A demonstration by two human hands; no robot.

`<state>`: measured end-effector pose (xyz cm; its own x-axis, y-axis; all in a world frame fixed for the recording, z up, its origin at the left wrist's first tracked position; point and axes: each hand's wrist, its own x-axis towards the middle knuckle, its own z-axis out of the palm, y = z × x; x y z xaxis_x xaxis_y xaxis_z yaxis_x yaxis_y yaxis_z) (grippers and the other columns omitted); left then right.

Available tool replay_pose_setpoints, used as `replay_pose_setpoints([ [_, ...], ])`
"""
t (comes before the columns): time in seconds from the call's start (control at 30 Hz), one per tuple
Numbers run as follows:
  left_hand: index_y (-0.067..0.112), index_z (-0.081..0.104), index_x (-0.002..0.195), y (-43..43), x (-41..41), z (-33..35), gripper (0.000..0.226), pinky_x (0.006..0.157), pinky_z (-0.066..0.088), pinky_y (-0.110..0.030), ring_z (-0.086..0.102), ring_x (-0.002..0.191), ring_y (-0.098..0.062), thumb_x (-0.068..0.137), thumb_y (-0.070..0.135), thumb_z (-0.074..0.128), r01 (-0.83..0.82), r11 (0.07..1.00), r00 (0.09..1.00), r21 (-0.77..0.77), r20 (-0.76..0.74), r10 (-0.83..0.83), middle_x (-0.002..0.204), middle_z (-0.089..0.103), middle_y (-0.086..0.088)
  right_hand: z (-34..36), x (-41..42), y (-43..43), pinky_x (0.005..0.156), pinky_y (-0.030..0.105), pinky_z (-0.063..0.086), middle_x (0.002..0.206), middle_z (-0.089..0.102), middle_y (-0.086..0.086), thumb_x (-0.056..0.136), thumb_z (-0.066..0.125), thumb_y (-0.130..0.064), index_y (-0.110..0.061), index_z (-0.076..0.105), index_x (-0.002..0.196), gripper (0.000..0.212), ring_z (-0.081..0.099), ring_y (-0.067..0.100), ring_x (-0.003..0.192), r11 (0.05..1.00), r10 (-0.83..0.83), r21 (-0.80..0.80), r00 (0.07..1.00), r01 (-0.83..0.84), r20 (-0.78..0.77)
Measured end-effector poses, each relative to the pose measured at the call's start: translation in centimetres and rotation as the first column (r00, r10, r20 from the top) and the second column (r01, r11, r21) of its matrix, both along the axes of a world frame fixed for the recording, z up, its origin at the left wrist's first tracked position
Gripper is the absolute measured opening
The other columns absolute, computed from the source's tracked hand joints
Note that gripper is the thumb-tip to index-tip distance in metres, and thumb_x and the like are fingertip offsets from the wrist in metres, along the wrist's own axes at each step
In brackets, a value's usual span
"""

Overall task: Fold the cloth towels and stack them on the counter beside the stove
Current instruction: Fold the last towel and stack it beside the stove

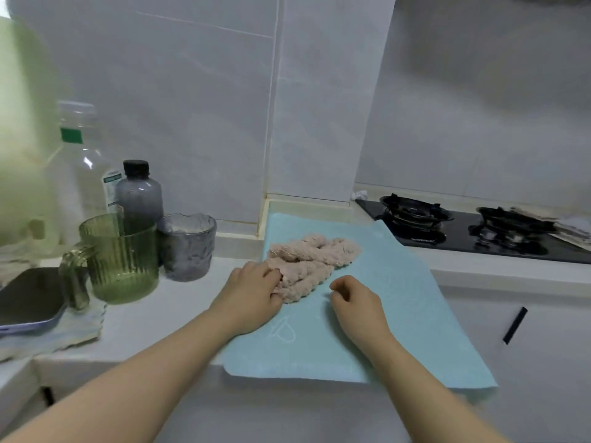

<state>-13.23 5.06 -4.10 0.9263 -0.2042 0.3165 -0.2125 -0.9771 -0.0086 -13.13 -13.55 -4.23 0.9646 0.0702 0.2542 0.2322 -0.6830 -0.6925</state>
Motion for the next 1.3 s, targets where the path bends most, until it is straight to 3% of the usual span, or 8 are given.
replay_pose_setpoints([
  [0.1,0.013,0.052,0.104,0.5,0.4,-1.2,0.047,0.092,0.030,-0.035,0.039,0.119,-0.026,0.078,0.036,0.021,0.083,0.996,0.994,-0.042,0.069,-0.080,0.127,0.046,-0.005,-0.6,0.0,0.7,0.082,0.029,0.043,0.113,0.058,0.001,0.094,0.043,-0.016,-0.016,0.054,0.120,0.029,0.053,0.017,0.097,0.975,0.037,-0.220,0.991,-0.008,0.131],
  [0.23,0.018,0.038,0.090,0.0,0.2,-0.7,0.007,0.068,0.026,-0.033,0.049,0.095,-0.028,0.084,0.019,0.040,0.148,0.974,0.987,-0.169,0.080,-0.136,0.100,0.053,-0.005,0.4,1.5,1.5,0.094,0.026,0.039,0.129,0.053,-0.003,0.094,0.044,-0.014,-0.019,0.052,0.126,0.034,0.049,0.016,0.116,0.999,0.026,-0.049,0.976,-0.016,0.217],
  [0.37,0.019,0.039,0.098,-0.1,0.2,-0.6,0.017,0.067,0.029,-0.033,0.049,0.090,-0.030,0.081,0.019,0.044,0.148,0.959,0.984,-0.242,0.129,-0.119,0.095,0.055,-0.006,2.3,5.3,3.1,0.099,0.030,0.036,0.138,0.045,0.003,0.090,0.041,-0.004,-0.020,0.044,0.136,0.048,0.043,0.020,0.125,0.989,0.074,-0.141,0.968,-0.041,0.238],
  [0.5,0.024,0.044,0.110,0.4,0.6,-1.1,0.033,0.067,0.029,-0.031,0.051,0.089,-0.030,0.077,0.022,0.045,0.082,0.952,0.989,-0.296,0.142,-0.041,0.092,0.056,-0.007,1.4,7.5,4.5,0.085,0.031,0.042,0.134,0.037,0.012,0.092,0.041,-0.010,-0.027,0.040,0.136,0.048,0.051,0.027,0.108,0.956,0.070,-0.287,0.997,-0.062,0.018],
  [0.67,0.028,0.037,0.083,0.8,0.8,-1.2,0.013,0.073,0.027,-0.030,0.047,0.094,-0.022,0.075,0.021,0.046,0.162,0.945,0.975,-0.284,0.191,-0.110,0.076,0.043,0.007,1.9,7.6,3.2,0.074,0.032,0.042,0.106,0.047,0.008,0.089,0.048,-0.012,-0.016,0.059,0.107,0.022,0.046,0.022,0.086,0.970,0.004,-0.241,0.990,0.030,0.142],
  [0.9,0.028,0.063,0.107,1.0,0.4,-1.4,0.044,0.096,0.018,-0.025,0.054,0.106,-0.015,0.068,0.024,0.045,0.225,0.948,0.948,-0.225,0.273,-0.161,0.098,0.066,0.011,5.4,4.1,-4.0,0.070,0.031,0.039,0.100,0.047,0.001,0.084,0.050,-0.006,-0.021,0.055,0.089,0.016,0.051,0.021,0.083,0.970,-0.054,-0.219,0.977,0.100,0.208],
  [1.13,0.024,0.071,0.095,0.7,-1.4,-0.8,0.030,0.091,0.031,-0.025,0.066,0.085,-0.012,0.072,0.022,0.052,0.251,0.948,0.945,-0.197,0.261,-0.196,0.091,0.072,0.011,3.3,0.4,-9.6,0.060,0.026,0.034,0.106,0.057,0.006,0.085,0.040,0.004,-0.015,0.053,0.090,0.024,0.046,0.018,0.082,0.955,-0.110,-0.288,0.988,0.075,-0.110],
  [1.3,0.035,0.072,0.076,-0.3,-2.9,0.2,0.018,0.070,0.040,-0.022,0.062,0.063,-0.009,0.066,0.027,0.061,0.319,0.947,0.919,-0.028,0.254,-0.302,0.066,0.065,0.016,2.1,-1.2,-8.1,0.076,0.031,0.041,0.113,0.059,0.001,0.092,0.048,-0.040,-0.020,0.044,0.125,0.039,0.056,0.021,0.097,0.983,-0.159,-0.110,0.977,0.144,-0.139],
])
